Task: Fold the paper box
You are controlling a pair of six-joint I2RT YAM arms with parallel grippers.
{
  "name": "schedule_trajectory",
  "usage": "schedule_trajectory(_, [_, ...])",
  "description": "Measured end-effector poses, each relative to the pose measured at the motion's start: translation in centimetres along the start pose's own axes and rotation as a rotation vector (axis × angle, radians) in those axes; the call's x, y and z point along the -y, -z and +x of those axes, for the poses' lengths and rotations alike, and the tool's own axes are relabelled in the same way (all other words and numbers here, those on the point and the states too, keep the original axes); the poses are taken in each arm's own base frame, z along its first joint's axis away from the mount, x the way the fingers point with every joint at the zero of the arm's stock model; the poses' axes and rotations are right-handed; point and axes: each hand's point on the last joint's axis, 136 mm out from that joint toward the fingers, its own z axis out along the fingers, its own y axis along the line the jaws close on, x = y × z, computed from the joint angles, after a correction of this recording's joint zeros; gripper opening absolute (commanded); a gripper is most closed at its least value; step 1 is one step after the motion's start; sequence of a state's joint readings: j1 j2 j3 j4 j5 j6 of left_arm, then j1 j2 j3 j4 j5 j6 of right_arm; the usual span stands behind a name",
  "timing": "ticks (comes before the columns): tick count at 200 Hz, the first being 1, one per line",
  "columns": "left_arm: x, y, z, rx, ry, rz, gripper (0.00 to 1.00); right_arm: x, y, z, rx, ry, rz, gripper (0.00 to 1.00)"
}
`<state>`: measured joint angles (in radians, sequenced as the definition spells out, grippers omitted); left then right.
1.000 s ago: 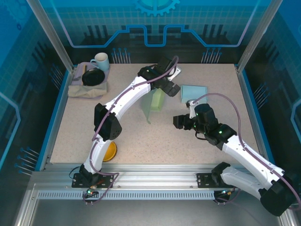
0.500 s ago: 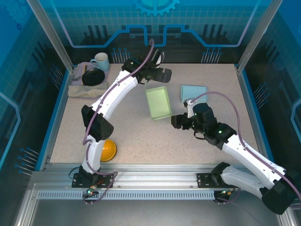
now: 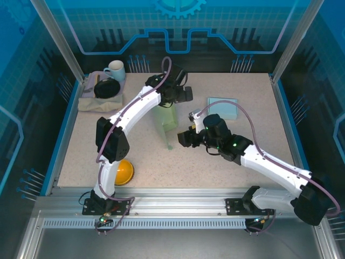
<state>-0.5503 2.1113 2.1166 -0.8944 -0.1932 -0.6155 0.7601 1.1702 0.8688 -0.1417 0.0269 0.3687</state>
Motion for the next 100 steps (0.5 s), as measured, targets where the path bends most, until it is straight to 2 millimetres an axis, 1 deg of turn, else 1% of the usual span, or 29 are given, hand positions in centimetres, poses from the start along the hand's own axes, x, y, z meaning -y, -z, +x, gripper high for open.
schedule_trajectory(16, [-1.1,0.7,-1.3,0.023,0.032,-0.007,0.99,-0.2,0.2,-1.1,0.021,0.017,0.004,0.68])
schedule_trajectory(27, [-2.2,2.0,-2.5,0.057,0.051,-0.016,0.99,-0.2,0.4,-1.8,0.036,0.031,0.014,0.68])
schedule_trajectory(37, [-3.2,3.7,-3.5,0.094,0.061,-0.023,0.99,-0.1,0.6,-1.9,0.039,0.040,0.023,0.69])
schedule_trajectory(42, [-3.8,4.9,-3.9,0.116,0.065,-0.027,0.99,0.1,0.7,-1.8,0.038,0.048,0.033,0.69])
schedule_trajectory(56, [-5.1,8.2,-4.1,0.168,0.073,-0.023,0.99,0.4,1.1,-1.6,0.032,0.062,0.052,0.69])
schedule_trajectory(66, [-5.8,10.8,-3.2,0.200,0.073,-0.010,0.98,0.6,1.5,-1.5,0.034,0.070,0.066,0.69])
schedule_trajectory(70, [-6.1,11.5,-2.8,0.211,0.072,-0.007,0.98,0.7,1.7,-1.5,0.036,0.072,0.071,0.69])
schedule_trajectory(73, [-6.4,12.3,-2.1,0.219,0.069,-0.003,0.98,0.8,1.9,-1.5,0.039,0.075,0.078,0.69])
schedule_trajectory(80, [-6.8,13.4,-0.8,0.235,0.061,0.007,0.98,1.1,2.2,-1.3,0.040,0.078,0.089,0.70])
schedule_trajectory(84, [-7.0,13.8,0.0,0.237,0.054,0.009,0.97,1.2,2.4,-1.1,0.042,0.078,0.095,0.70])
schedule_trajectory(92, [-7.3,14.4,2.4,0.237,0.035,0.022,0.97,1.5,2.8,-0.7,0.041,0.079,0.109,0.70])
schedule_trajectory(94, [-7.3,14.5,2.8,0.238,0.033,0.025,0.97,1.6,2.9,-0.6,0.040,0.081,0.113,0.70])
schedule_trajectory(100, [-7.4,14.4,4.8,0.227,0.015,0.033,0.97,1.8,3.1,-0.3,0.036,0.082,0.120,0.70])
